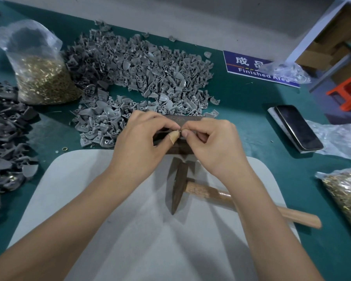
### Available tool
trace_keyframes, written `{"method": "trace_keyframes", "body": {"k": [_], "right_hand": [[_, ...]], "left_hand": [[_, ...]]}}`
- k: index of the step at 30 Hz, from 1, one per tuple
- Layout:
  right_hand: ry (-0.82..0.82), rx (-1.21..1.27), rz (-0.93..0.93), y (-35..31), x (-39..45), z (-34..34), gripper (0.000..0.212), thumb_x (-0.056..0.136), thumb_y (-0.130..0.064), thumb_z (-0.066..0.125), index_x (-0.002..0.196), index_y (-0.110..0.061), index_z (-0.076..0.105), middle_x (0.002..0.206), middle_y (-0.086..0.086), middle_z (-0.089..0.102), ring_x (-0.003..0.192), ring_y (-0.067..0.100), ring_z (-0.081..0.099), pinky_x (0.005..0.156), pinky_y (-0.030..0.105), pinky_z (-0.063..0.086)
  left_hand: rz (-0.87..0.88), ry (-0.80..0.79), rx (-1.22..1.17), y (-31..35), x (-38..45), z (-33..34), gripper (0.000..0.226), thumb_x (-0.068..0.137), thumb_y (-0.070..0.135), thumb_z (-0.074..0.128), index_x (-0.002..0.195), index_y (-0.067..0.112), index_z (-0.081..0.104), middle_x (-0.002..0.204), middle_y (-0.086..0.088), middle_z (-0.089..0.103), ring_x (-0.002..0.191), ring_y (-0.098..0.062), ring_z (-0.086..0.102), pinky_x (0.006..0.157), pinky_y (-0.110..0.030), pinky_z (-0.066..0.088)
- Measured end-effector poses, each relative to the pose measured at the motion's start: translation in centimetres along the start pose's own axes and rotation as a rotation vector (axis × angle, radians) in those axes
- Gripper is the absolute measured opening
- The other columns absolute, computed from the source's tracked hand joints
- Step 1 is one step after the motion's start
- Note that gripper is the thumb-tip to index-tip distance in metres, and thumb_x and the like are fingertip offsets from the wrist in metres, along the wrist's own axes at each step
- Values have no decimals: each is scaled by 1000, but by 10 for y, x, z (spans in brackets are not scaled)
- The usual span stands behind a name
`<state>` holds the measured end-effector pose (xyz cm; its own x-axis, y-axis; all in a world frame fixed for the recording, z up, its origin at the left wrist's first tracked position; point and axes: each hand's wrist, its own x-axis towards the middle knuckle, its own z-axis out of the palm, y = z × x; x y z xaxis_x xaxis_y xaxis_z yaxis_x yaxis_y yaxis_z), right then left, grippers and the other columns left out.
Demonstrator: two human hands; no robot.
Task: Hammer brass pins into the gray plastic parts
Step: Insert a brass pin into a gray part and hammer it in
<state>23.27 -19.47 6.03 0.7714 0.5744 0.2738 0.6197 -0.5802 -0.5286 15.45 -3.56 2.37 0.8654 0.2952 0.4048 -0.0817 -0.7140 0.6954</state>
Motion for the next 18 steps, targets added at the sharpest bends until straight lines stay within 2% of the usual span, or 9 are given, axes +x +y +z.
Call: {"method": "trace_keyframes", "body": {"k": [7,11,13,15,17,18], "right_hand": [[8,37,16,5,-1,4,14,91,-21,70,80,-29,74,56,-7,40,59,14,42,55,31,34],[52,177,99,6,-8,5,4,92,-26,74,94,-29,75,58,-9,41,57,11,40,56,27,32],[92,176,105,8,-22,2,11,94,-34,72,104,-31,70,70,-9,52,65,9,48,61,24,37],[115,81,42,10,-45,-6,11,97,-41,64,97,-31,67,80,-11,57,76,7,54,66,23,38],[22,-7,-6,13,-74,-15,23,94,-54,61,97,-32,68,86,-15,57,84,5,52,71,23,40],[-72,-33,-25,14,-88,-18,32,90,-59,63,104,-31,70,92,-16,57,90,6,51,77,23,42]], "left_hand": [[-17,-4,-8,1,-1,0,10,92,35,70,101,33,75,103,17,64,108,-15,50,87,-42,48],[-28,-6,-4,2,1,-1,10,93,36,71,101,33,75,102,16,64,108,-14,50,88,-42,47],[-34,-6,0,1,1,-2,10,93,37,71,101,34,76,102,16,64,108,-13,49,88,-39,47],[-36,-11,2,0,2,-2,9,93,38,71,101,35,75,102,17,63,108,-12,48,88,-36,45],[-40,-19,-1,-1,2,-2,9,93,39,71,100,36,75,101,17,63,108,-13,48,87,-35,43],[-41,-24,-3,-1,2,-2,9,93,39,70,100,37,75,101,16,64,109,-13,49,87,-35,43]]}}
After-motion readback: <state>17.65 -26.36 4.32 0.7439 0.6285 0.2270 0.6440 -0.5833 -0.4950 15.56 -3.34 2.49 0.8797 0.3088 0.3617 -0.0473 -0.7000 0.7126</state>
